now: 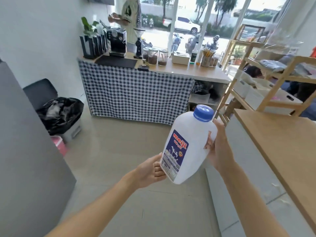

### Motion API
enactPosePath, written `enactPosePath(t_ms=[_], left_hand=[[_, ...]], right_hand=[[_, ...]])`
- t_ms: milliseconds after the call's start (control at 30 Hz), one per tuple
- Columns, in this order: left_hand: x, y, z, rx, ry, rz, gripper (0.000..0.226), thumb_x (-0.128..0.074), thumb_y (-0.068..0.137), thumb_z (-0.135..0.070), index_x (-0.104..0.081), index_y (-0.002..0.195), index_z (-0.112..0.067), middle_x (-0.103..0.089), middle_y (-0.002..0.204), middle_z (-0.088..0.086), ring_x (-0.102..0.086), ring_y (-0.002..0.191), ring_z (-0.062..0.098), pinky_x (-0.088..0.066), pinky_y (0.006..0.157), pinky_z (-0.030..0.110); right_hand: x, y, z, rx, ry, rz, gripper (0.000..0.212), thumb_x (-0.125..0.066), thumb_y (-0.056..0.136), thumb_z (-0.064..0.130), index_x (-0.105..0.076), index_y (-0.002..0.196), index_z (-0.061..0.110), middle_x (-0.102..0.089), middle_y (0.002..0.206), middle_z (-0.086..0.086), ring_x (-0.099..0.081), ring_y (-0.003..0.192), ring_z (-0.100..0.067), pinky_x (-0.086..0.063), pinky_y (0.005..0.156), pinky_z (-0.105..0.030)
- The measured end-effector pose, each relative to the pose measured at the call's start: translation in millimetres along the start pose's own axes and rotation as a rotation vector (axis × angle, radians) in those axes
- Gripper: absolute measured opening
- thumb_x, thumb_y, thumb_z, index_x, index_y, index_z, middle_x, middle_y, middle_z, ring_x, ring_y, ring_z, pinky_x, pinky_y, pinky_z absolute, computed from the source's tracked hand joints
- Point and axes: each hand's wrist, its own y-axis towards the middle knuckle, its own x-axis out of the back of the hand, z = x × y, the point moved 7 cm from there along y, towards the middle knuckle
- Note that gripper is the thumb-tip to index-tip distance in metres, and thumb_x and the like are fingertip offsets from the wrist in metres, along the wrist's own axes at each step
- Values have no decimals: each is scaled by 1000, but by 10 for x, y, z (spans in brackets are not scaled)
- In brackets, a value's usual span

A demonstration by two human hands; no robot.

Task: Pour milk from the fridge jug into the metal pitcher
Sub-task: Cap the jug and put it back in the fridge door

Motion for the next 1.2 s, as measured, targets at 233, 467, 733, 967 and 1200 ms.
enactPosePath(t_ms=[233,467,733,967,1200], left_hand=[[1252,-816,-239,-109,-82,-171,64,-53,88,-50,-49,127,1,-63,106,10,-62,99,21,-47,96,32],[2263,-1684,-251,-223,-205,-331,57,-53,87,-50,-54,118,-2,-66,100,8,-63,95,19,-46,97,32],[2843,-2401,-117,-374,-361,-515,66,-60,84,-49,-51,125,2,-62,118,15,-60,110,25,-43,102,36],[3064,-2890,72,-486,-480,-635,70,-70,74,-48,-55,120,3,-57,129,20,-54,122,30,-38,109,44],[3195,-3269,277,-507,-512,-697,57,-50,91,-46,-53,123,0,-61,116,15,-61,103,24,-50,89,34]], right_hand=[[-1508,127,-244,-47,32,202,57,-58,70,76,-44,70,21,-31,79,-18,-36,75,-31,-37,82,-39],[-2924,48,-537,-146,30,438,64,-43,85,64,-24,49,16,-28,45,0,-28,53,-15,-30,75,-35],[-4050,-121,-677,-243,-13,646,64,-46,76,70,-28,46,17,-30,48,-2,-28,53,-17,-31,81,-38],[-4738,-325,-757,-295,-69,784,62,-53,68,72,-33,49,17,-32,51,-1,-30,55,-16,-29,79,-38],[-5223,-613,-757,-297,-88,920,53,-58,62,71,-41,62,20,-33,61,-5,-33,63,-23,-30,74,-35]])
